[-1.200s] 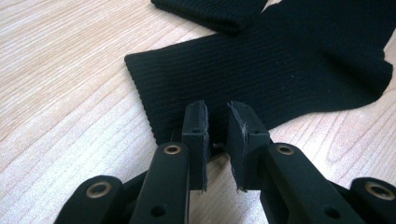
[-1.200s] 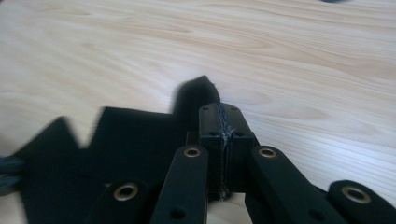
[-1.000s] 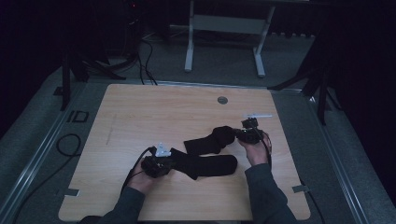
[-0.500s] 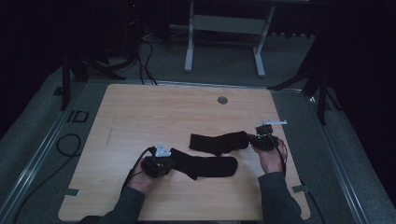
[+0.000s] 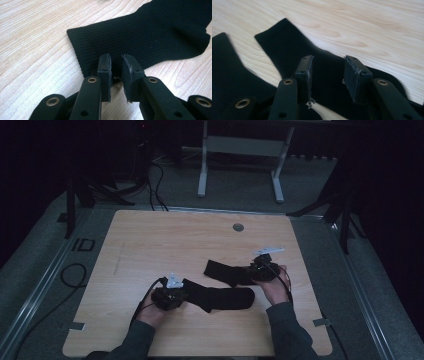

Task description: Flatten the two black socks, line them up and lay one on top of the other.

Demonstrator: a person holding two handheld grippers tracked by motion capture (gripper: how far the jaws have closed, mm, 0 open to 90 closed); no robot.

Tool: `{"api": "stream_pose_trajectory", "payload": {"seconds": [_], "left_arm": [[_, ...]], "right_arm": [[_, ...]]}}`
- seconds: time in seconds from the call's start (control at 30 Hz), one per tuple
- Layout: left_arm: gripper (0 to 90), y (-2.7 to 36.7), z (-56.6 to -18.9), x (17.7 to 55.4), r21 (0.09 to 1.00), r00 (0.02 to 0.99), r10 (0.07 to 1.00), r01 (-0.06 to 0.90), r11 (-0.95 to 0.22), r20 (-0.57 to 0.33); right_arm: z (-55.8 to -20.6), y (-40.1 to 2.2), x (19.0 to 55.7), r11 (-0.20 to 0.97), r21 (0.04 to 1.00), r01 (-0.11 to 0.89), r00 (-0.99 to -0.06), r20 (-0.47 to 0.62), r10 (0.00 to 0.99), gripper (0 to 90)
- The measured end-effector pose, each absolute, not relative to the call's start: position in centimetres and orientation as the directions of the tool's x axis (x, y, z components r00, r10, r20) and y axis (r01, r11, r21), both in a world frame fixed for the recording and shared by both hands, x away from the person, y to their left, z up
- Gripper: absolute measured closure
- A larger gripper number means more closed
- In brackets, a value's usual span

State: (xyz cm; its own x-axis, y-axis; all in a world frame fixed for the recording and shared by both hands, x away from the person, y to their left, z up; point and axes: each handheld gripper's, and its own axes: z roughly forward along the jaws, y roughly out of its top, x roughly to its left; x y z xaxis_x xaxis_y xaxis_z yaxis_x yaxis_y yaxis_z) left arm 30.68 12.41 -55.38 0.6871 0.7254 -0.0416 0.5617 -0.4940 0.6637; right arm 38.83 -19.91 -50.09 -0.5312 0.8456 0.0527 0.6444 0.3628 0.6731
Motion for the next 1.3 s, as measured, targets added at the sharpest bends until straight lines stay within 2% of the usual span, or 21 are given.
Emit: {"api": "stream_pose_trajectory", "payload": {"seconds": [0.37,0.53,0.63,0.73,0.87,0.93,1.1,1.17,1.3], "left_arm": [[77.6,12.4,-55.4,30.7,0.664,0.686,0.726,0.563,-0.492,-0.044],[77.2,12.4,-55.4,30.7,0.664,0.686,0.726,0.564,-0.49,-0.047],[77.0,12.4,-55.4,30.7,0.664,0.686,0.726,0.565,-0.489,-0.048],[76.9,12.4,-55.4,30.7,0.664,0.685,0.727,0.566,-0.489,-0.047],[76.8,12.4,-55.4,30.6,0.665,0.684,0.728,0.566,-0.487,-0.049],[76.8,12.4,-55.4,30.6,0.666,0.684,0.728,0.565,-0.487,-0.049],[76.8,12.4,-55.4,30.6,0.667,0.684,0.728,0.566,-0.485,-0.05],[76.8,12.4,-55.4,30.6,0.667,0.683,0.729,0.566,-0.484,-0.05],[76.2,12.3,-55.4,30.5,0.668,0.681,0.73,0.565,-0.483,-0.048]], "right_arm": [[-52.8,-15.1,40.6,0.433,0.623,0.651,-0.592,0.06,0.804,52.8],[-53.9,-13.9,41.3,0.431,0.592,0.681,-0.582,0.081,0.809,52.0],[-54.4,-13.2,41.3,0.441,0.577,0.687,-0.559,0.033,0.828,53.7],[-54.4,-12.8,41.2,0.452,0.571,0.686,-0.55,0.001,0.835,59.2],[-54.4,-12.6,41.2,0.45,0.575,0.683,-0.55,-0.001,0.835,76.6],[-54.4,-12.5,41.2,0.446,0.577,0.685,-0.547,0.003,0.837,82.3],[-54.3,-12.5,41.3,0.396,0.58,0.712,-0.532,0.078,0.843,84.1],[-53.5,-12.5,40.8,0.356,0.606,0.711,-0.538,0.142,0.831,84.2],[-52.2,-12.5,39.9,0.328,0.639,0.696,-0.552,0.185,0.813,84.1]]}}
